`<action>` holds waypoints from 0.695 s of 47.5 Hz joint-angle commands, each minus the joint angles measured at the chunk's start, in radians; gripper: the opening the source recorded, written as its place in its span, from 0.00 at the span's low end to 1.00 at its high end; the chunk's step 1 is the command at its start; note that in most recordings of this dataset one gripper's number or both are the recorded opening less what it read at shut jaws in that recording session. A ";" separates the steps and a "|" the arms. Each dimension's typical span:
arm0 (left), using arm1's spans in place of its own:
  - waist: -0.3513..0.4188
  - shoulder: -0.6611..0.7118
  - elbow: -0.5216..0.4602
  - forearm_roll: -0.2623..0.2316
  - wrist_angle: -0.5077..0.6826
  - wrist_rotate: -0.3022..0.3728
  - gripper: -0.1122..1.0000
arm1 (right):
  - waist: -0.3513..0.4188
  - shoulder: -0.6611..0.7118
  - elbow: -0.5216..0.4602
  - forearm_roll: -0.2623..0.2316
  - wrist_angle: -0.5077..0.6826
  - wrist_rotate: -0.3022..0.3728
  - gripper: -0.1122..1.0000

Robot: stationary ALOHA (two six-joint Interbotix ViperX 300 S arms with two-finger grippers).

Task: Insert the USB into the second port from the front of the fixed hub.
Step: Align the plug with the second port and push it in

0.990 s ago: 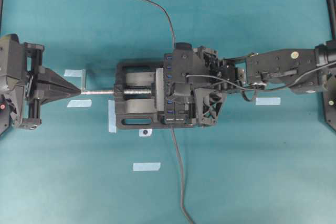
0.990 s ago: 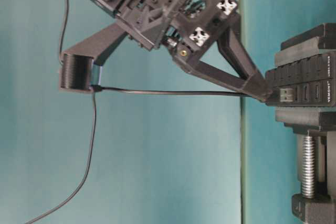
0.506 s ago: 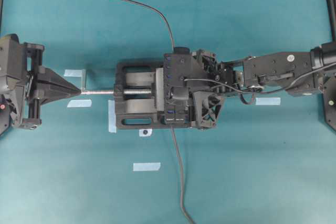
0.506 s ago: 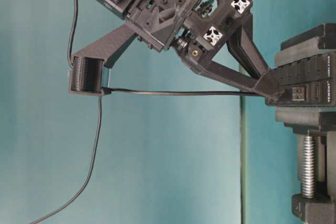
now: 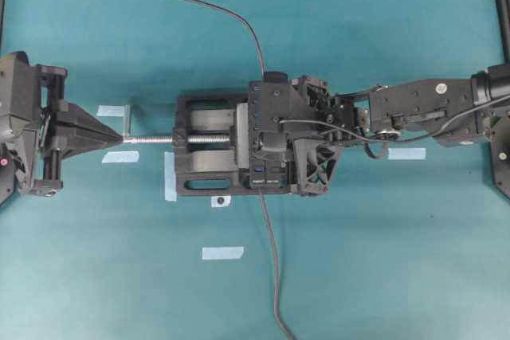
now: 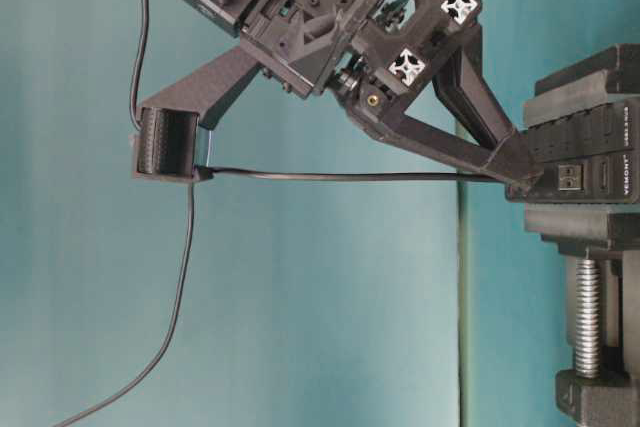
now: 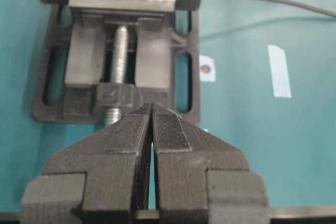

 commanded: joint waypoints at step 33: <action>0.000 0.002 -0.017 0.002 -0.005 0.000 0.10 | 0.011 0.009 -0.009 0.000 -0.003 0.011 0.16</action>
